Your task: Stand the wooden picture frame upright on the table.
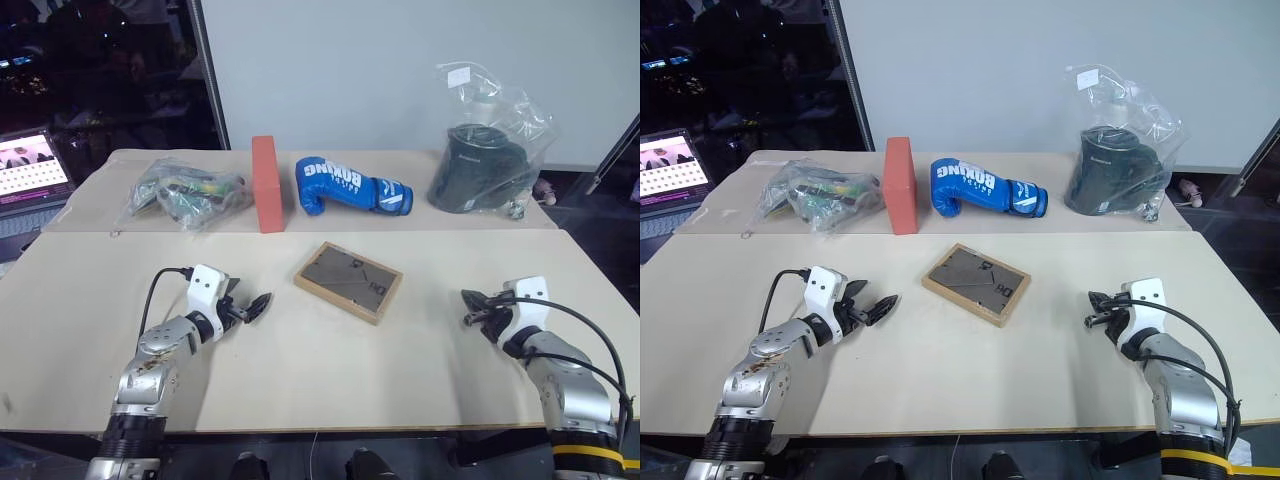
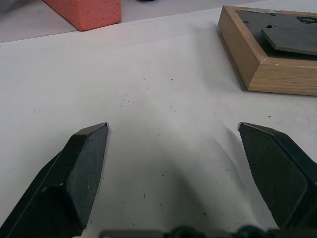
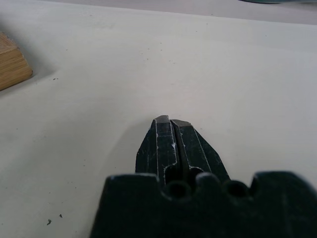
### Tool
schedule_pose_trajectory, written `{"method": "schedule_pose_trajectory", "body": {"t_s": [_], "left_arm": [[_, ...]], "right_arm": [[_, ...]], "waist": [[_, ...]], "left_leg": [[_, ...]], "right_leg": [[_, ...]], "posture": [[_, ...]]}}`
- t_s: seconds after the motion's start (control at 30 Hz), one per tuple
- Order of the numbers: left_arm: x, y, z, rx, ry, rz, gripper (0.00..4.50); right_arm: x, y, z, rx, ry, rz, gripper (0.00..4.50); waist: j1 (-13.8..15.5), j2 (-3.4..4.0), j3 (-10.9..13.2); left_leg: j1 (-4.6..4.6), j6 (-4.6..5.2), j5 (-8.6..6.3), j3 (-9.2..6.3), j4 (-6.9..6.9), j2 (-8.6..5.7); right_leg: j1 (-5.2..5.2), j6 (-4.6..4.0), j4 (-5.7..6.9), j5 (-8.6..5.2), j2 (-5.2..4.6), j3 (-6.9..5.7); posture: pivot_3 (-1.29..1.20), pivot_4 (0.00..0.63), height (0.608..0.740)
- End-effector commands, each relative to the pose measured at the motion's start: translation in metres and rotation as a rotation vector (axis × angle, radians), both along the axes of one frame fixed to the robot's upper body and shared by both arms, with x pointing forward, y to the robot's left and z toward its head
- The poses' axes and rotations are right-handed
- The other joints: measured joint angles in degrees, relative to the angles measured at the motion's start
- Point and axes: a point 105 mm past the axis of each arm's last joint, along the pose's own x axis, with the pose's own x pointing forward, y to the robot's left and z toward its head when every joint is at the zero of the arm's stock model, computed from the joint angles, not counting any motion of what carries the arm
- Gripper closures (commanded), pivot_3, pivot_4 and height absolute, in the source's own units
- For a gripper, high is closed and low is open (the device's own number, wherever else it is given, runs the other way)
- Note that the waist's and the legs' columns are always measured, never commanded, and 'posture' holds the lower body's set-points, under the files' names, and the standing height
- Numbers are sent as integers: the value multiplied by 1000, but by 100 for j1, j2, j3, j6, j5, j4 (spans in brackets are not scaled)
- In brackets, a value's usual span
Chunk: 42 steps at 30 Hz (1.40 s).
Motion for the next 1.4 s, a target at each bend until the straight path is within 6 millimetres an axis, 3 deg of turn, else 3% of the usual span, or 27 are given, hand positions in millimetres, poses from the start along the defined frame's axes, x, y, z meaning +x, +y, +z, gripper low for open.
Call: {"method": "schedule_pose_trajectory", "body": {"t_s": [0.03,0.13,0.23,0.3,0.43,0.53,0.6,0.87,0.97,1.1,1.2,1.3,1.4], "left_arm": [[-14,-4,26,-3,-27,-138,0],[-43,-14,46,64,49,-393,0],[-48,-14,50,100,108,-431,703],[-50,-17,47,156,131,-449,1498],[-36,-26,48,172,140,-380,2867],[-35,-43,39,178,141,-376,4027],[-38,-54,34,157,157,-382,4447],[-32,-85,8,124,221,-345,4447],[-25,-86,9,134,207,-327,4447],[-15,-63,16,160,185,-262,4447],[-15,-35,17,199,193,-220,4447],[-20,-15,14,237,218,-214,4447],[-32,-9,3,280,276,-271,4447]], "right_arm": [[0,11,32,1,-57,128,4444],[-7,44,74,-110,-55,435,4444],[-8,58,79,-107,15,557,4500],[0,62,84,-109,21,563,4500],[29,67,68,-266,59,525,4500],[53,73,71,-259,14,489,4500],[63,78,73,-275,-9,486,4500],[82,116,31,-279,81,603,4500],[62,136,22,-198,139,801,4500],[24,152,11,-148,209,1028,4500],[3,162,1,-143,238,1085,4500],[-15,176,-2,-130,239,1124,4500],[-34,188,-10,-225,275,1177,4500]], "waist": [[-9,-1,1],[-104,16,26],[-136,19,20],[-144,-8,6],[-136,-15,9],[-139,-14,10],[-146,-12,10],[-133,-12,10],[-121,-12,10],[-121,-10,8],[-157,-6,6],[-161,-6,6],[-153,-6,6]], "left_leg": [[0,0,0,0,0,0],[-33,-1,1,0,7,0],[-22,-3,2,-14,8,0],[-9,-4,2,-33,5,-1],[-22,-5,1,-40,6,-3],[-34,-5,1,-41,8,-5],[-37,-5,1,-41,6,-6],[-42,-3,0,-69,6,-8],[-41,-4,1,-80,9,-11],[-40,-5,1,-87,7,-11],[-30,-5,2,-92,0,-11],[-1,-7,3,-94,-6,-11],[7,-8,2,-94,-7,-10]], "right_leg": [[0,0,0,0,0,0],[-36,0,17,0,0,0],[-21,-1,13,-2,0,-12],[2,-13,1,-9,0,-32],[-8,-11,-1,-7,0,-38],[-16,-8,2,-6,0,-38],[-17,-9,2,-5,0,-39],[-6,-35,6,4,0,-63],[3,-34,5,4,-1,-75],[8,-34,6,3,-1,-80],[13,-37,7,2,0,-84],[34,-28,8,-8,3,-84],[42,-30,5,-16,2,-87]], "posture": [[0,150,657],[0,150,657],[0,150,657],[0,150,657],[0,150,657],[0,150,657],[0,150,657],[0,150,657],[0,150,657],[0,150,657],[0,150,657],[0,150,657],[0,150,657]]}}
